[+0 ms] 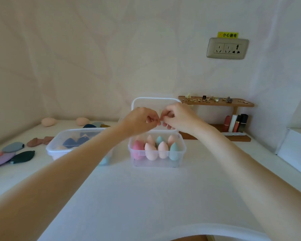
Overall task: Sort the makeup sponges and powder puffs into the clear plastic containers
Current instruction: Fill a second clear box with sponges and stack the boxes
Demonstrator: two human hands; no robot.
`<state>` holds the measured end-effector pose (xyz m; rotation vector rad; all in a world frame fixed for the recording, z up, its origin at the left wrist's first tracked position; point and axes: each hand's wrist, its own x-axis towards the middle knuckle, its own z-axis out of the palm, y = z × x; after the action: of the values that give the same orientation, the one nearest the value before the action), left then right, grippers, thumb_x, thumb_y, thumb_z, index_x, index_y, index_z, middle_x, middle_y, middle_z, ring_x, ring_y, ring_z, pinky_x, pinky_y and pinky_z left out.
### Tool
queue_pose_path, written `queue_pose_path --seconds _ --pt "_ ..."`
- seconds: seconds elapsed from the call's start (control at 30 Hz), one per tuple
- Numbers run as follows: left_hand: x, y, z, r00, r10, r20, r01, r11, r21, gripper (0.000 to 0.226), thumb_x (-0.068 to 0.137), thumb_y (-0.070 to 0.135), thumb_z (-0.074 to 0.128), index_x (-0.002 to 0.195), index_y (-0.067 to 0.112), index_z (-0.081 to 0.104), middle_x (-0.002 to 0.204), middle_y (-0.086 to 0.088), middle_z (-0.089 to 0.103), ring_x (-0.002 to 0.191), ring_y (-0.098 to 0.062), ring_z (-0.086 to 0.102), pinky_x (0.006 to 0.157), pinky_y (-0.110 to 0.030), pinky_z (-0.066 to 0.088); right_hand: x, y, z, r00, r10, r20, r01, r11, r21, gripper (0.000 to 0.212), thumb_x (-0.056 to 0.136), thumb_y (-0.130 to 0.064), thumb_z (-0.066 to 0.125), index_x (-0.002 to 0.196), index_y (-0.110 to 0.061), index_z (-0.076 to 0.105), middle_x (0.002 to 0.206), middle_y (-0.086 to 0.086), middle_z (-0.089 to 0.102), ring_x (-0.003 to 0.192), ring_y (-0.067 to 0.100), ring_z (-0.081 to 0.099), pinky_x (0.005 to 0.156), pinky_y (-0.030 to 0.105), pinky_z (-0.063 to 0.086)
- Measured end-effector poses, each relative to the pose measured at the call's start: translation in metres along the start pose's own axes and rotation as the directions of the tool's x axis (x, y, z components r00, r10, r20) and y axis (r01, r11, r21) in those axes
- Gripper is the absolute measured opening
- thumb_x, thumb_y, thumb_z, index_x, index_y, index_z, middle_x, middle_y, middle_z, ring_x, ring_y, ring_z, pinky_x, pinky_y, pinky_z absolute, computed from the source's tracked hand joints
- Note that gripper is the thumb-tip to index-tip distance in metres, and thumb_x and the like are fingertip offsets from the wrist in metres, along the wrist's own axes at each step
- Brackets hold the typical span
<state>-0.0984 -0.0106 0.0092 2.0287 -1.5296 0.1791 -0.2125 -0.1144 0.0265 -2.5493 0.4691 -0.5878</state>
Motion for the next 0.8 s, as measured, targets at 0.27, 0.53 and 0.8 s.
queue_pose_path --seconds 0.27,0.53,0.8 --pt "-0.057 -0.115 -0.086 0.929 -0.364 -0.062 0.366 0.931 0.014 0.017 0.087 0.007 0.056 0.094 0.012 0.070 0.092 -0.002 0.065 0.088 -0.017 0.059 0.085 -0.027 0.046 0.070 -0.098 0.084 0.972 -0.207 0.109 0.188 0.969 0.159 0.017 0.086 -0.006 0.053 0.085 -0.010 0.070 0.080 0.005 0.064 0.072 0.017 0.057 0.067 0.025 0.047" --pt "-0.069 -0.225 -0.123 0.843 -0.537 -0.030 0.538 0.840 0.073 0.026 0.091 0.004 0.047 0.106 0.011 0.067 0.114 -0.006 0.063 0.107 -0.019 0.056 0.087 -0.021 0.038 0.154 -0.134 0.161 0.874 -0.097 0.476 0.180 0.975 -0.132 0.039 0.090 0.003 0.038 0.110 -0.011 0.069 0.105 0.005 0.056 0.084 0.019 0.051 0.063 0.021 0.045" --pt "-0.030 -0.275 -0.084 0.874 -0.470 0.126 0.470 0.882 0.032 0.031 0.088 0.000 0.048 0.113 0.010 0.064 0.129 -0.008 0.058 0.114 -0.023 0.056 0.095 -0.027 0.043 0.200 -0.131 0.202 0.708 0.006 0.706 0.243 0.937 -0.252 0.038 0.091 0.003 0.040 0.111 -0.011 0.069 0.111 0.005 0.052 0.099 0.022 0.048 0.080 0.028 0.047"
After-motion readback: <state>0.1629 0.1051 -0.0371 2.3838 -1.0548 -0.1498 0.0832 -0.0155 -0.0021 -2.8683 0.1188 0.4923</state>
